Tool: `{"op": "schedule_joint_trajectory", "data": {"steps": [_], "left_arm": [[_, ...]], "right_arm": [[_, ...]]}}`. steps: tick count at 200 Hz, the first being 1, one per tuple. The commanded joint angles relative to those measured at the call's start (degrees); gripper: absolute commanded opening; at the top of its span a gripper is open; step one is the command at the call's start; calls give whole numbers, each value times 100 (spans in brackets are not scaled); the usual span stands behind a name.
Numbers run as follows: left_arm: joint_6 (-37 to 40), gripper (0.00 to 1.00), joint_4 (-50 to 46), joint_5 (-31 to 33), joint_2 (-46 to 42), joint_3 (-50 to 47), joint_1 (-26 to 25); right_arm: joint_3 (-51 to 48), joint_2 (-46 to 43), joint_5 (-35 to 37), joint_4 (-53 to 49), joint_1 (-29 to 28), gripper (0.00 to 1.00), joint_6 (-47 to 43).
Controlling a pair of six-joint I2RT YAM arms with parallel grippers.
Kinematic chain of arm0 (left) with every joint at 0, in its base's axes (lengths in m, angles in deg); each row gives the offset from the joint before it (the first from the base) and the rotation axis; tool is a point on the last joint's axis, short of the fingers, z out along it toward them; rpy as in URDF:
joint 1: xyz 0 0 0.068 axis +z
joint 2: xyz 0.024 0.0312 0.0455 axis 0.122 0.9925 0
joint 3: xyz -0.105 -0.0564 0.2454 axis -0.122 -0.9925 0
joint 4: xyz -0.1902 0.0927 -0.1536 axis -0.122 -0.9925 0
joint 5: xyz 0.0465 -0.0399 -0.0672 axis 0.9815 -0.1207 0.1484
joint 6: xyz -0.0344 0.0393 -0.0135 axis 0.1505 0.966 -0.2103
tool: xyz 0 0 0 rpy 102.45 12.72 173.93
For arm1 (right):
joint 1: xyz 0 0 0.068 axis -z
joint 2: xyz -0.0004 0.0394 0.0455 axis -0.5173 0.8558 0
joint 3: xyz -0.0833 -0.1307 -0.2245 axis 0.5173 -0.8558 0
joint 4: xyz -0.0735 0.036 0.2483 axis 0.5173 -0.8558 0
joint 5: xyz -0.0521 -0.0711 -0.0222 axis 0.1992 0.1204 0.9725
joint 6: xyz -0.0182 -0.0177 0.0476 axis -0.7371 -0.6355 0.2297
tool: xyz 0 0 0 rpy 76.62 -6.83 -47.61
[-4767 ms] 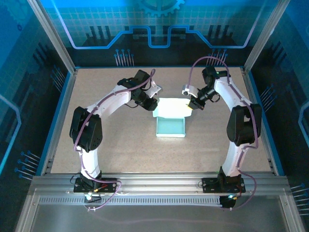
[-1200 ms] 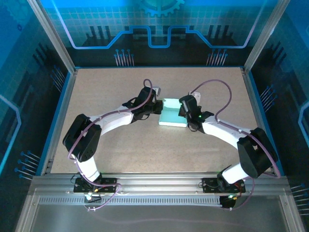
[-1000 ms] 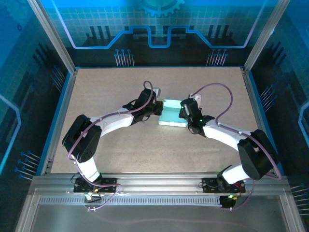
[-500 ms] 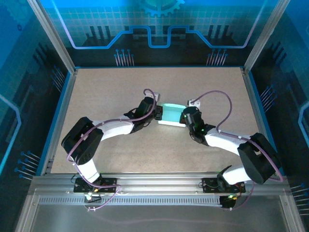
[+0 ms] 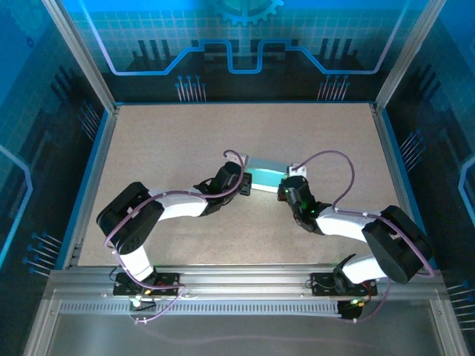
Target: Fold the paper box
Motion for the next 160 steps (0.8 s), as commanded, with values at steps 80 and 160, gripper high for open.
{"op": "schedule_joint_trajectory", "data": {"steps": [80,160], "left_arm": [[284,0,62,95,117,127,-134],[363,0,29,110,116,120,-137]], "right_arm": [[-157,-1951,-1020,-794,-30,97,-1109],[1195,-2488,-2363,-3719,1308,97,194]]}}
